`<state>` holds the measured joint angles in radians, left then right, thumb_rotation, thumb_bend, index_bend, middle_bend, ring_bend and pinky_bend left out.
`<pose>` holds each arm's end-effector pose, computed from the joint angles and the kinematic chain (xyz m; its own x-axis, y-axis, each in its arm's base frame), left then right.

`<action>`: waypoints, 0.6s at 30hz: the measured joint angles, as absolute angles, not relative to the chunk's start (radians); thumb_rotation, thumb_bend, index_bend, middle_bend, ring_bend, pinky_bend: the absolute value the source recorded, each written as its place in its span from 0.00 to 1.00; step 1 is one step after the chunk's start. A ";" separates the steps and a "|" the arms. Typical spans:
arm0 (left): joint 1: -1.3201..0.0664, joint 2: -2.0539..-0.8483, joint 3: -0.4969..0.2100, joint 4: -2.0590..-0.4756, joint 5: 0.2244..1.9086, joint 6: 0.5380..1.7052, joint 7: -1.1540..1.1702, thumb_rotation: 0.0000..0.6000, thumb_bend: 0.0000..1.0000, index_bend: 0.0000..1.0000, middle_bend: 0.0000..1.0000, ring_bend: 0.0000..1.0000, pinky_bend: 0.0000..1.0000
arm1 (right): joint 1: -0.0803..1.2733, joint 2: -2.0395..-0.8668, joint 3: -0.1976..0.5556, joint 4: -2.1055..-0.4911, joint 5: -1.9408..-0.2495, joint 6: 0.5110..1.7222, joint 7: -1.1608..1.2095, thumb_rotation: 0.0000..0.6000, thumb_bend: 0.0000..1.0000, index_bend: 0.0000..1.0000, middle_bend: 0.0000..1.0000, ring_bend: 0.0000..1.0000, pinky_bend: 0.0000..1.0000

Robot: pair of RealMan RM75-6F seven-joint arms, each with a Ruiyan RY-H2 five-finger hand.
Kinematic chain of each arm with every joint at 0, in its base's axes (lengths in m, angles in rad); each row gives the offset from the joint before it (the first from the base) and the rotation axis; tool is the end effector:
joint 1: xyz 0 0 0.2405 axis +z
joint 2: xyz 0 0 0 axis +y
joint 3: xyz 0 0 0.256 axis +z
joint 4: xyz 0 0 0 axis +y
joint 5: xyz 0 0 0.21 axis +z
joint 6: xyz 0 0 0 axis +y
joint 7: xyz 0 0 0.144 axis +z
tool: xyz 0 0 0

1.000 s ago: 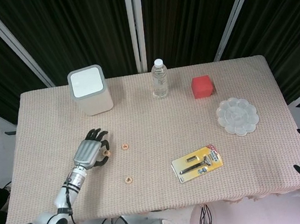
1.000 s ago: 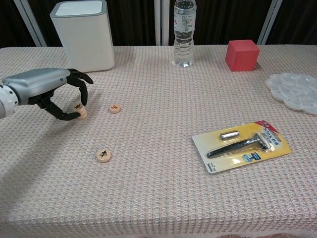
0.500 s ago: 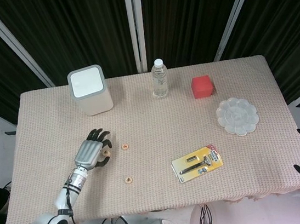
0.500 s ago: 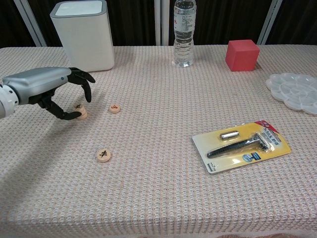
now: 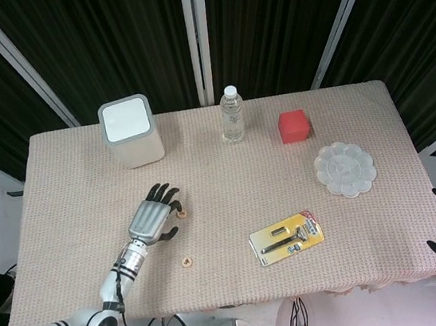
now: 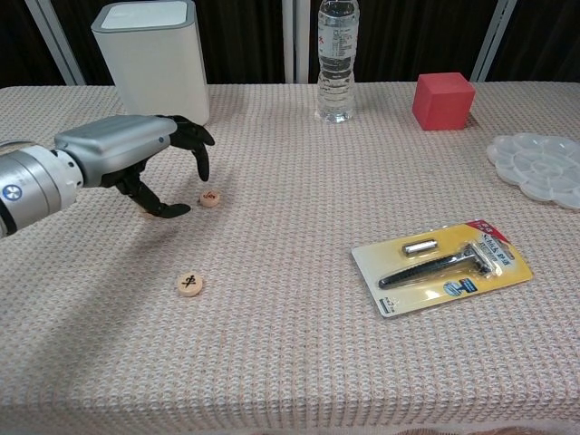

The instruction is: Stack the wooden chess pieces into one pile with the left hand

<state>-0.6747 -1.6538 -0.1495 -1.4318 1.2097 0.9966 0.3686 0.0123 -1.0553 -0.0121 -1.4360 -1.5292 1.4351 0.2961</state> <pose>-0.1505 0.3170 -0.0462 0.4535 0.2549 0.8540 0.8499 -0.4123 -0.3282 -0.3655 -0.1443 0.1862 0.3383 -0.1248 0.9327 -0.9348 0.0696 0.3483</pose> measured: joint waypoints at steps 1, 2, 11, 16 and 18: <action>-0.677 -1.663 -0.153 -1.432 1.190 0.998 0.396 1.00 0.26 0.38 0.12 0.00 0.00 | 0.012 -1.055 -0.012 -1.433 -1.528 1.435 0.301 1.00 0.15 0.00 0.00 0.00 0.00; -0.681 -1.676 -0.158 -1.433 1.160 1.000 0.433 1.00 0.26 0.38 0.12 0.00 0.00 | 0.011 -1.055 -0.012 -1.430 -1.527 1.435 0.304 1.00 0.15 0.00 0.00 0.00 0.00; -0.721 -1.761 -0.197 -1.397 0.990 1.007 0.591 1.00 0.26 0.38 0.12 0.00 0.00 | 0.007 -1.049 -0.012 -1.427 -1.528 1.440 0.321 1.00 0.15 0.00 0.00 0.00 0.00; -0.735 -1.770 -0.208 -1.390 0.962 1.014 0.606 1.00 0.26 0.38 0.12 0.00 0.00 | 0.008 -1.050 -0.012 -1.420 -1.526 1.435 0.326 1.00 0.15 0.00 0.00 0.00 0.00; -0.738 -1.771 -0.207 -1.387 0.959 1.013 0.604 1.00 0.26 0.38 0.12 0.00 0.00 | 0.009 -1.050 -0.012 -1.419 -1.527 1.434 0.326 1.00 0.15 0.00 0.00 0.00 0.00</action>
